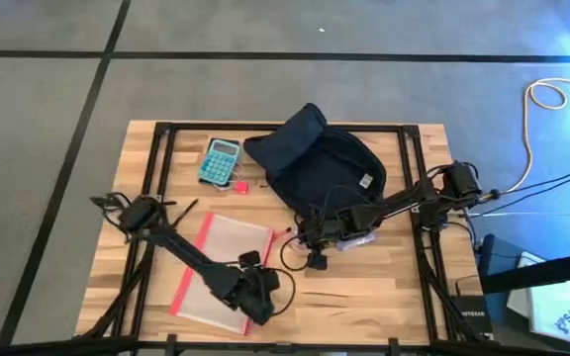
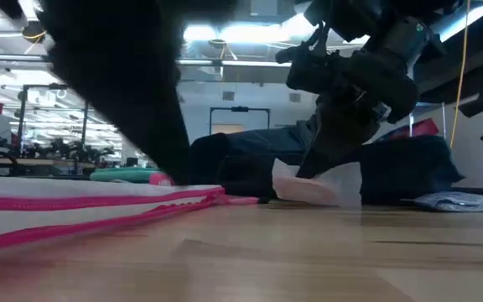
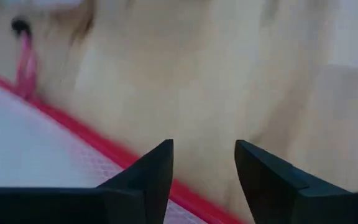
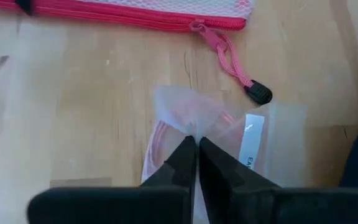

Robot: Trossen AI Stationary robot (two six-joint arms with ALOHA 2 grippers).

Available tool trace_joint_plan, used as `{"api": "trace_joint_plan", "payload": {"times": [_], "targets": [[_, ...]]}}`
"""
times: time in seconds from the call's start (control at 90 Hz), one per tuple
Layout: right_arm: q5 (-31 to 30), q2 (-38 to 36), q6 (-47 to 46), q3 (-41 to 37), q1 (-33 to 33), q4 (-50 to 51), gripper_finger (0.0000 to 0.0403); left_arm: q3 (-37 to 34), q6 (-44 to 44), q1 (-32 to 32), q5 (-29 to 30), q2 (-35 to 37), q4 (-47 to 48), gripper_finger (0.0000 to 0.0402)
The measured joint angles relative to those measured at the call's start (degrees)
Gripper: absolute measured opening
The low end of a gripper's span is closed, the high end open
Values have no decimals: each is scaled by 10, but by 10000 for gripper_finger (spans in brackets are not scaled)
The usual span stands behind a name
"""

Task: Unpack backpack
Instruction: Put the pink earphones into the transparent zip bag

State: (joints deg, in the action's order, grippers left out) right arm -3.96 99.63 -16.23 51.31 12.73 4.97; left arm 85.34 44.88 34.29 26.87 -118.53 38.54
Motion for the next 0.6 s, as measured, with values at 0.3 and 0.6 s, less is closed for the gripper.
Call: {"api": "trace_joint_plan", "payload": {"times": [0.3, 0.6], "targets": [[-2, 0, 0, 0, 0, 13, 0, 71, -17, -9, 8, -29, 84, 129], [5, 0, 0, 0, 0, 30, 0, 75, 13, -7, 3, -29, 176, 135]]}}
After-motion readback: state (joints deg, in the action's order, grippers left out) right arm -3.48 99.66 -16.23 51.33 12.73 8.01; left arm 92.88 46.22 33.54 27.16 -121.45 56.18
